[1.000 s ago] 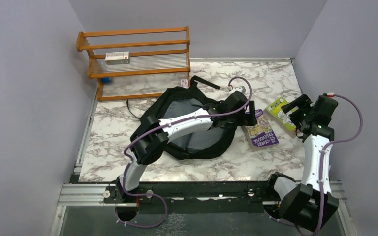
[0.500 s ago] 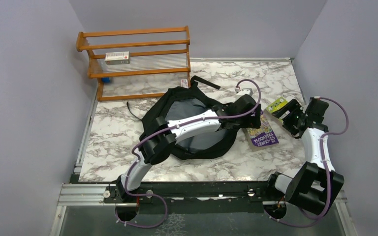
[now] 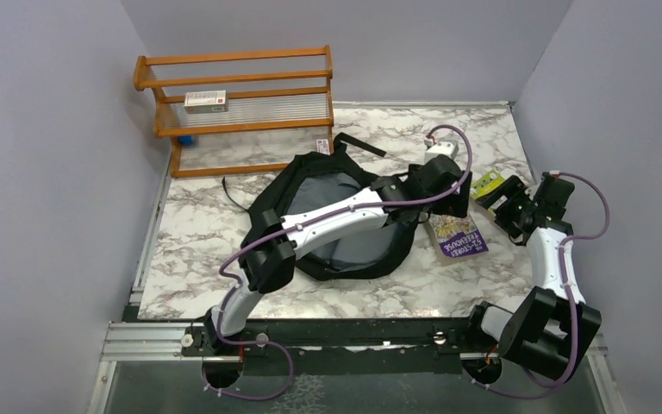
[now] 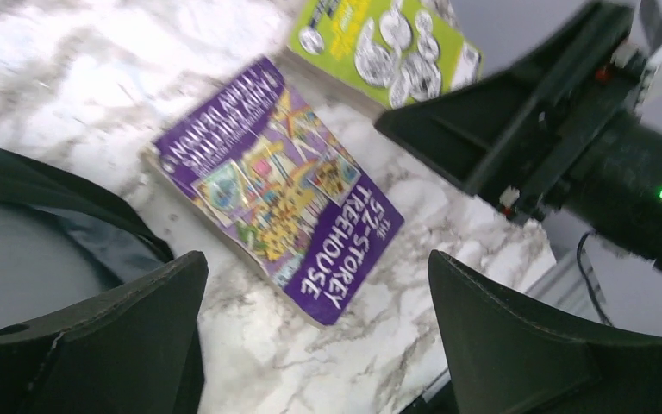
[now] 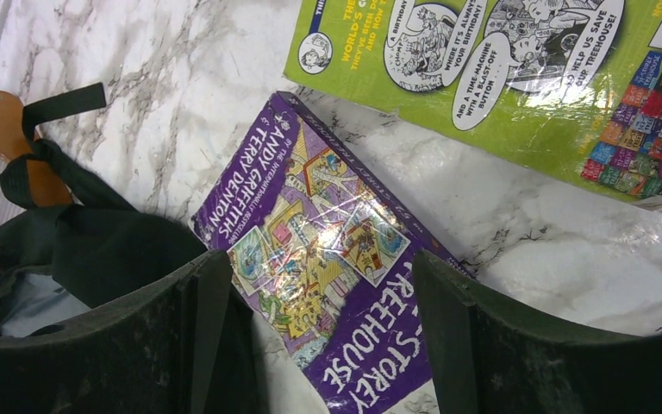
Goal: Pack the student bag
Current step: Pick up the book from the center of the board.
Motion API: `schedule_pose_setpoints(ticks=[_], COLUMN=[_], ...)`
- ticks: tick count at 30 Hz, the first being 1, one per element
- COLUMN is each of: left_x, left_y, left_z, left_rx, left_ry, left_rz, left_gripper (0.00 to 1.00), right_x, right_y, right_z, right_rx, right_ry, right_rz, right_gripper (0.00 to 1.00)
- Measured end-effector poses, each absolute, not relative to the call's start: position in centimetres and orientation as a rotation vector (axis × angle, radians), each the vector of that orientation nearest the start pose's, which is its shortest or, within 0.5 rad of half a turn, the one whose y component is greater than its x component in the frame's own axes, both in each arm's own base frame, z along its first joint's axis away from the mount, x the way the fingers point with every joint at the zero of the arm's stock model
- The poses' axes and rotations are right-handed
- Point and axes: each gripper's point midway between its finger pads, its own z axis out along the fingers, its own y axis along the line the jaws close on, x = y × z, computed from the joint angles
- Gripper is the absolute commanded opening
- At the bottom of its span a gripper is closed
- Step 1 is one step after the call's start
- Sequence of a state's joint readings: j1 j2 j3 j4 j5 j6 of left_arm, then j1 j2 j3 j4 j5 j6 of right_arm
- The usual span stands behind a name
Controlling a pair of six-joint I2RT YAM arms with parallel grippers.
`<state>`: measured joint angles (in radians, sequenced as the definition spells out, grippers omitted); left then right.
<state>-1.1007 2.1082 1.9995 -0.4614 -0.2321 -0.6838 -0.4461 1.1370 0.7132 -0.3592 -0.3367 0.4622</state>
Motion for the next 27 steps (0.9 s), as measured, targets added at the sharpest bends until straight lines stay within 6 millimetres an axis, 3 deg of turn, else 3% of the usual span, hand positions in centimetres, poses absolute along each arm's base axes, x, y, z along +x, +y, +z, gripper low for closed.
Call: schedule_pose_setpoints(ticks=[3,8,12,17,23,27], left_x=[26.8,24.4,24.4,25.4,28.5,30.0], left_y=[-54.1,-54.4,-54.1,-53.9,-53.5,-53.6], left_z=[19.3,12.6,9.3,8.6,8.2,6.4], left_rx=[0.377,0.458,0.465,0.43,0.334,0.301], left_ry=[2.242,2.368,2.425,2.443,2.439,2.456], left_rz=[-0.817,-0.767,-0.723,-0.732,-0.776,-0.785], left_gripper=[0.99,0.99,0.99,0.99,0.99,0.99], right_x=[30.0,30.0,30.1,30.8,31.8,32.5], right_y=[-6.0,-6.0,-6.0,-5.8,-5.4,-5.1], right_z=[11.8,11.5,10.7,9.1,6.2,4.3], right_rx=[0.87,0.866,0.874,0.883,0.907,0.927], right_ry=[2.158,2.154,2.167,2.197,2.254,2.311], right_rz=[0.402,0.402,0.406,0.448,0.523,0.544], right_gripper=[0.82,0.81,0.81,0.81,0.81,0.81])
